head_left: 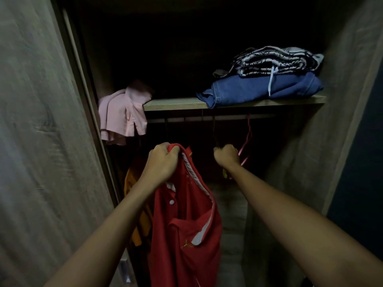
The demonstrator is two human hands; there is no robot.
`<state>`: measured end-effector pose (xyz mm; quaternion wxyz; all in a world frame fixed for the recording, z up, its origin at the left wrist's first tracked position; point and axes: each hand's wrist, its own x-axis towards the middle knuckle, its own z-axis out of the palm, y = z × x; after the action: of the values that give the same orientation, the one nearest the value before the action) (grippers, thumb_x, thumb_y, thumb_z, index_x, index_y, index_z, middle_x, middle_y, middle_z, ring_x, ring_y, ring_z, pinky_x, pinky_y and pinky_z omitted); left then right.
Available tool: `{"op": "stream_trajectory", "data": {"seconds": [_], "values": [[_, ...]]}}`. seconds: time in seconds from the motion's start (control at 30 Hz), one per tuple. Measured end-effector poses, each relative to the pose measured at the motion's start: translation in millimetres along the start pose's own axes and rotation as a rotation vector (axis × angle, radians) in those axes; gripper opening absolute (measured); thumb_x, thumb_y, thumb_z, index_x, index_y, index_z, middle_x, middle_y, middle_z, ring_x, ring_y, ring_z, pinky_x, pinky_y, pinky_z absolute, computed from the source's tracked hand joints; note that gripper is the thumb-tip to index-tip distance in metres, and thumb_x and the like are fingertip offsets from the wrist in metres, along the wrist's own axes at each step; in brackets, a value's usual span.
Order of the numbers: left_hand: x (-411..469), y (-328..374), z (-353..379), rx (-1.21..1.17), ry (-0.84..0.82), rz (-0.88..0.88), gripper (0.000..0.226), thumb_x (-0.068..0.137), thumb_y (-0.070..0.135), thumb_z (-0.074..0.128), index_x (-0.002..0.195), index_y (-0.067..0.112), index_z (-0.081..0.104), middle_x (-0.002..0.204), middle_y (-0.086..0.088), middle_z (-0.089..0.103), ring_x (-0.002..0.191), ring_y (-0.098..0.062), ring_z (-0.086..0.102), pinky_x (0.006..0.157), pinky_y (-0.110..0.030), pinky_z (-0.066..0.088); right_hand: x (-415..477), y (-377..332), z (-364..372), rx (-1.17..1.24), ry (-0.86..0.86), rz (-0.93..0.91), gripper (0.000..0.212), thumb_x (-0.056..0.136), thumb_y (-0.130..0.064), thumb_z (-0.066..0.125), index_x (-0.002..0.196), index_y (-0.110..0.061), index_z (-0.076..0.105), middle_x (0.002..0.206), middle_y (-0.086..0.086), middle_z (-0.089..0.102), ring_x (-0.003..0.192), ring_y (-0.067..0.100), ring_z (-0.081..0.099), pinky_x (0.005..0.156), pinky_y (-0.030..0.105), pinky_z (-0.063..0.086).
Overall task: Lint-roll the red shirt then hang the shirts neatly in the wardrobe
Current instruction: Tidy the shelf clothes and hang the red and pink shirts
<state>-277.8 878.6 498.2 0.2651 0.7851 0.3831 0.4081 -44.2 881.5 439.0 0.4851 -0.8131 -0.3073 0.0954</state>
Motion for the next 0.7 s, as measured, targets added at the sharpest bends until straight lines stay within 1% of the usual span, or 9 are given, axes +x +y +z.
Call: {"op": "stream_trajectory", "data": {"seconds": [0.13,0.17,0.23,0.27,0.33,0.4,0.47,0.6,0.7], "values": [[-2.3,1.7,-0.2,-0.015,0.001,-0.012,0.031,0.097,0.025,0.048,0.076,0.006,0.060,0.071,-0.005,0.060,0.067,-0.019,0.055,0.062,-0.033,0.039,-11.2,-6.5,-14.4,-0.026,0.033,-0.071,0.038,0.096,-0.031,0.057,0.108,0.003,0.067,0.108,0.021,0.068,0.101,0.037,0.066,0.072,0.027,0.041],[-2.4,1.7,-0.8,-0.016,0.004,-0.014,0.031,0.097,0.024,0.048,0.076,0.006,0.060,0.071,-0.005,0.059,0.068,-0.021,0.055,0.064,-0.033,0.039,-13.9,-6.9,-17.7,-0.024,0.029,-0.098,0.035,0.096,-0.032,0.058,0.102,0.002,0.068,0.102,0.020,0.069,0.098,0.036,0.066,0.071,0.028,0.041],[-2.8,1.3,-2.6,-0.012,0.015,-0.026,0.031,0.097,0.024,0.048,0.075,0.007,0.060,0.072,-0.005,0.060,0.071,-0.023,0.055,0.066,-0.032,0.037,-23.1,-4.1,-24.3,-0.043,0.011,-0.153,0.033,0.096,-0.034,0.060,0.078,-0.007,0.062,0.078,0.011,0.064,0.085,0.033,0.064,0.066,0.029,0.040],[-2.7,0.6,-3.6,-0.006,0.020,-0.035,0.032,0.097,0.025,0.048,0.077,0.005,0.062,0.073,-0.006,0.061,0.073,-0.025,0.057,0.067,-0.032,0.038,-29.3,-0.5,-26.2,-0.054,0.000,-0.177,0.039,0.096,-0.036,0.060,0.067,-0.010,0.054,0.067,0.005,0.058,0.077,0.031,0.061,0.064,0.030,0.039],[-3.2,-1.7,-5.4,0.003,0.027,-0.046,0.034,0.097,0.025,0.048,0.081,0.001,0.065,0.074,-0.008,0.063,0.077,-0.027,0.059,0.068,-0.033,0.038,-46.7,10.0,-28.8,-0.058,-0.035,-0.213,0.049,0.096,-0.037,0.060,0.056,-0.015,0.044,0.056,0.001,0.048,0.067,0.026,0.055,0.063,0.034,0.039],[-6.2,-3.9,-6.8,0.002,0.026,-0.046,0.035,0.097,0.026,0.047,0.082,0.000,0.066,0.074,-0.007,0.063,0.077,-0.027,0.059,0.068,-0.032,0.037,-69.9,23.6,-32.8,-0.027,-0.047,-0.236,0.050,0.096,-0.037,0.062,0.054,-0.017,0.041,0.053,0.000,0.045,0.059,0.021,0.049,0.062,0.035,0.038],[-9.9,-7.8,-7.6,0.002,0.024,-0.052,0.035,0.097,0.026,0.047,0.085,0.000,0.067,0.080,-0.010,0.066,0.080,-0.028,0.061,0.069,-0.032,0.038,-95.6,39.2,-37.7,0.037,-0.030,-0.254,0.049,0.094,-0.036,0.064,0.056,-0.018,0.040,0.051,-0.003,0.042,0.052,0.014,0.042,0.059,0.032,0.033],[-18.4,-13.9,-5.9,-0.011,0.004,-0.081,0.036,0.097,0.028,0.047,0.089,0.002,0.070,0.090,-0.014,0.071,0.089,-0.031,0.065,0.079,-0.037,0.048,-153.6,76.1,-46.2,0.163,0.088,-0.359,0.044,0.092,-0.033,0.067,0.060,-0.015,0.043,0.051,-0.006,0.038,0.049,0.008,0.035,0.053,0.032,0.032],[-25.1,-12.6,-2.0,-0.021,-0.018,-0.089,0.036,0.098,0.028,0.047,0.088,0.001,0.069,0.089,-0.015,0.070,0.090,-0.033,0.064,0.077,-0.036,0.045,-189.3,104.0,-46.4,0.268,0.145,-0.430,0.037,0.091,-0.024,0.071,0.067,-0.016,0.045,0.054,-0.009,0.037,0.051,0.004,0.036,0.050,0.022,0.032]]}}
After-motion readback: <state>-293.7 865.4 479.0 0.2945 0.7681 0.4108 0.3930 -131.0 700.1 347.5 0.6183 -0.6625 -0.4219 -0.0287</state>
